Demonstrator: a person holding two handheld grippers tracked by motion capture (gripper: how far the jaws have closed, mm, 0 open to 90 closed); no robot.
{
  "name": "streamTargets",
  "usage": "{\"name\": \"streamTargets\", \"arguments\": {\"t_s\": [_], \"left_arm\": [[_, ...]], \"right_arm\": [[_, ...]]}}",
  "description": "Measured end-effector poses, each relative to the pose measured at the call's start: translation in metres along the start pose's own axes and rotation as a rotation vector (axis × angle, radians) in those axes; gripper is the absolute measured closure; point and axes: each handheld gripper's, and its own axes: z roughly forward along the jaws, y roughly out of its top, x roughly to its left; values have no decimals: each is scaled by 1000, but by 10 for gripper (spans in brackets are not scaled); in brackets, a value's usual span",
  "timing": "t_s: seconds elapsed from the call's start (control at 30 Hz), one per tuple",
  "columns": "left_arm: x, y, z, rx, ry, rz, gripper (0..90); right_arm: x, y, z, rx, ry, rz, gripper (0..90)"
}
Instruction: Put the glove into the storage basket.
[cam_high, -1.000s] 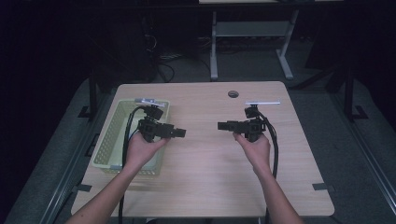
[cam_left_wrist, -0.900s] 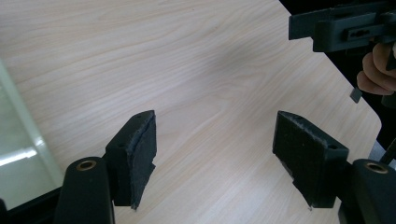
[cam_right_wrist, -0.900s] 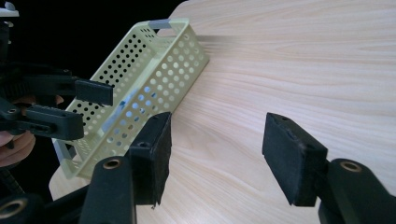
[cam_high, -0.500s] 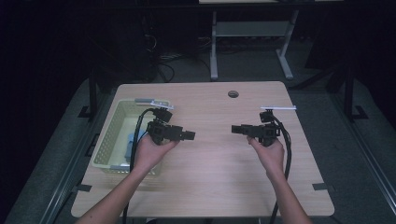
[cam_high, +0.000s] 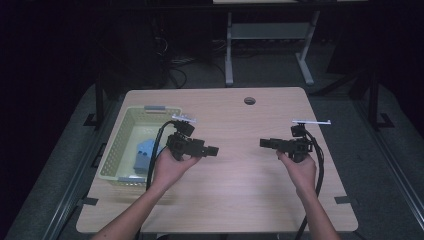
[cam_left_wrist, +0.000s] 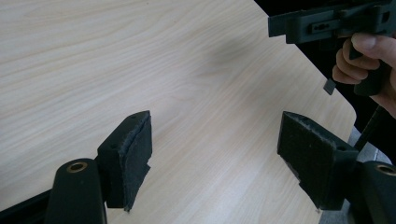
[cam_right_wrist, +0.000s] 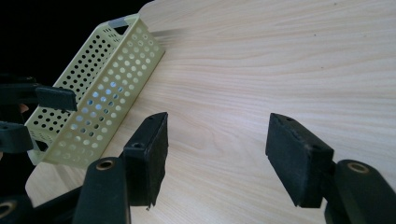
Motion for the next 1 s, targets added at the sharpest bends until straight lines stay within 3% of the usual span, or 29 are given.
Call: {"name": "streamTargets", "arguments": {"t_s": [0.6, 1.0], "left_arm": [[-15, -11, 20, 18, -28, 27, 247], [-20, -21, 36, 14, -62, 18, 245]], "right_arm": [[-27, -20, -16, -8, -27, 52, 382], [-43, -37, -22, 2, -40, 79, 373]]}}
